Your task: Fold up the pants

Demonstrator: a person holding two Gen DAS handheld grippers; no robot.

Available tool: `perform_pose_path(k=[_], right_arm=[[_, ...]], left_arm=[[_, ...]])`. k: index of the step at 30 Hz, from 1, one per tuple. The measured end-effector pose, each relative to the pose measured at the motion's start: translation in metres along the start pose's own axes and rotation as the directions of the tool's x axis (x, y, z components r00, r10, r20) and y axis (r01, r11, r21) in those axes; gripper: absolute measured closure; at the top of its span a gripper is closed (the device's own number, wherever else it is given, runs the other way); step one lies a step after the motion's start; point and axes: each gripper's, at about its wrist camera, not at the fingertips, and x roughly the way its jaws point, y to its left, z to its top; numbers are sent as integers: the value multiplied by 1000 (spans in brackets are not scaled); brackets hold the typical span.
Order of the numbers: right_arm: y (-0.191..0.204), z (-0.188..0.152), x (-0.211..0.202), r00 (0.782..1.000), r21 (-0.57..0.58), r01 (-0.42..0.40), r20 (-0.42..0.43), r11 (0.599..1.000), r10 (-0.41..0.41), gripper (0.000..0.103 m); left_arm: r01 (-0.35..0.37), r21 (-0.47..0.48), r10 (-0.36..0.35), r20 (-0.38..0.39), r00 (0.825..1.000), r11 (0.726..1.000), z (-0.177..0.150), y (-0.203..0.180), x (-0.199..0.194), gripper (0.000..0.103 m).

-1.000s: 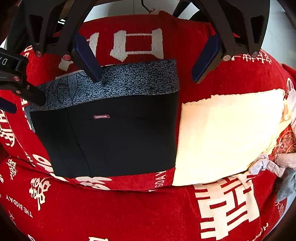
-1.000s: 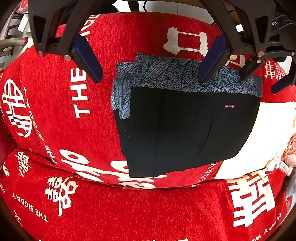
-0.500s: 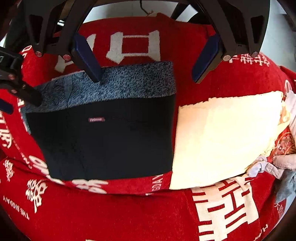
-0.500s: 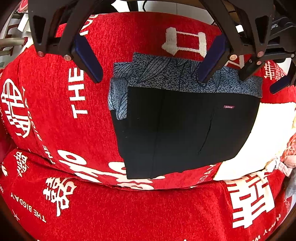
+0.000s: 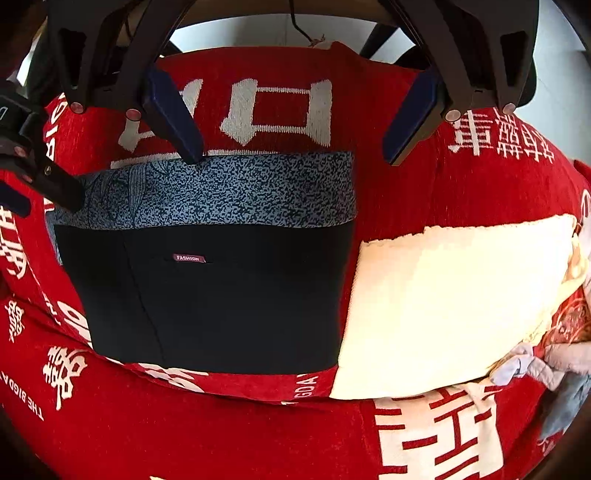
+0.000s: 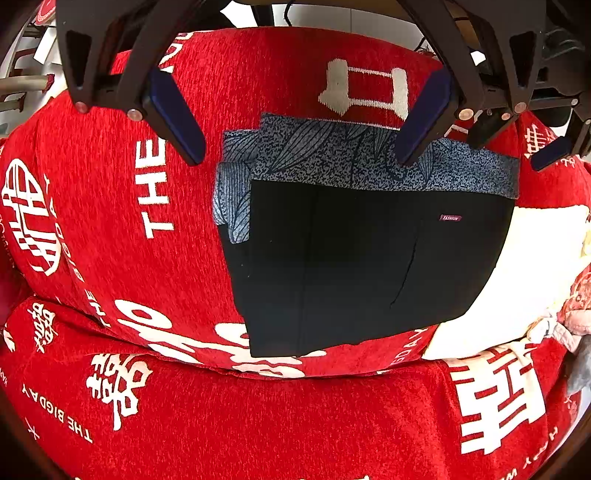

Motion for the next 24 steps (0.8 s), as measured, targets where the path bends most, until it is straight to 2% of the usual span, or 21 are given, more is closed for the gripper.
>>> perform_pose_path(k=[3,9,20,24], right_arm=[[1,-1,0,1000,1,-1,-3,1000,1,1],[2,-2,0,1000,3,-2,-4,1000,2,1],[-1,-3,-4,1000,9,-6,7,1000,6,1],[-1,-1,-7,1000,1,-6,18,1000,6,1]], left_arm=[[-9,6,9,0,1000,1000,0,1,-1,5],[-46,84,45,18,999,995,-2,-9,-5,5],[-21,101,19,22,1000,995,-4,-14,-8,5],[16,94,-17,12,1000,995,0,-14,-6,5]])
